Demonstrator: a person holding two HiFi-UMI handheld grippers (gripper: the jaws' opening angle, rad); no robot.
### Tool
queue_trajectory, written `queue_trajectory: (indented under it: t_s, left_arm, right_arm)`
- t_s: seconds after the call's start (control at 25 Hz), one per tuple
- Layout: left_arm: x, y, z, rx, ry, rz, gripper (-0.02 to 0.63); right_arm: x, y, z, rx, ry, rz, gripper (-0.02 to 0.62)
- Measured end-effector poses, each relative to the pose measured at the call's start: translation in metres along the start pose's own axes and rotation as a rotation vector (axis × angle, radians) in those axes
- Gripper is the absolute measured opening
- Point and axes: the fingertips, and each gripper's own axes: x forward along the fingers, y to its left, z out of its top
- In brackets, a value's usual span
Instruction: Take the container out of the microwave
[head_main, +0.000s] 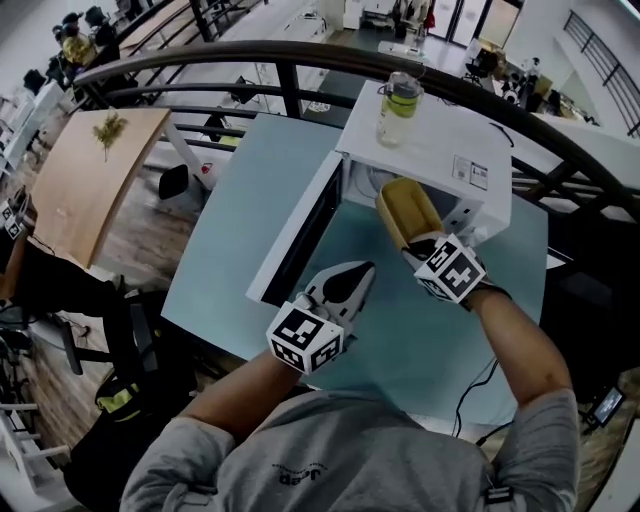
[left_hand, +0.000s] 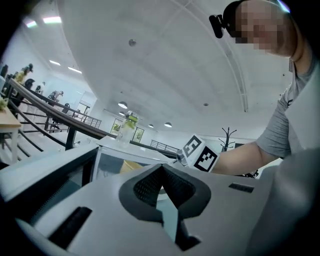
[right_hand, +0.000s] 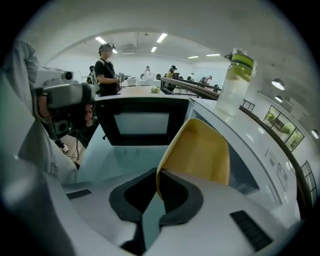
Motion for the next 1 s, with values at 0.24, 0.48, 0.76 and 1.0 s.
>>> queue_trajectory:
  t_s: [0.24, 0.48, 0.76, 1.0]
  left_arm:
    - [-0.022, -0.008, 0.058, 0.049, -0.072, 0.018, 0.015]
    - [-0.057, 0.002, 0.117, 0.099, -0.153, 0.063, 0.015]
    - [-0.121, 0.040, 0.175, 0.145, -0.241, 0.192, 0.015]
    - [-0.187, 0.083, 0.201, 0.152, -0.297, 0.348, 0.015]
  right_arm:
    - [-0.050, 0.028, 0.026, -0.065, -0.019, 0.034, 0.029]
    - [-0.090, 0.027, 0.093, -0.139, -0.085, 0.002, 0.028]
    - [-0.112, 0.032, 0.193, -0.260, -0.161, -0.005, 0.028]
    - [-0.106, 0.048, 0.275, -0.339, -0.211, 0.033, 0.028]
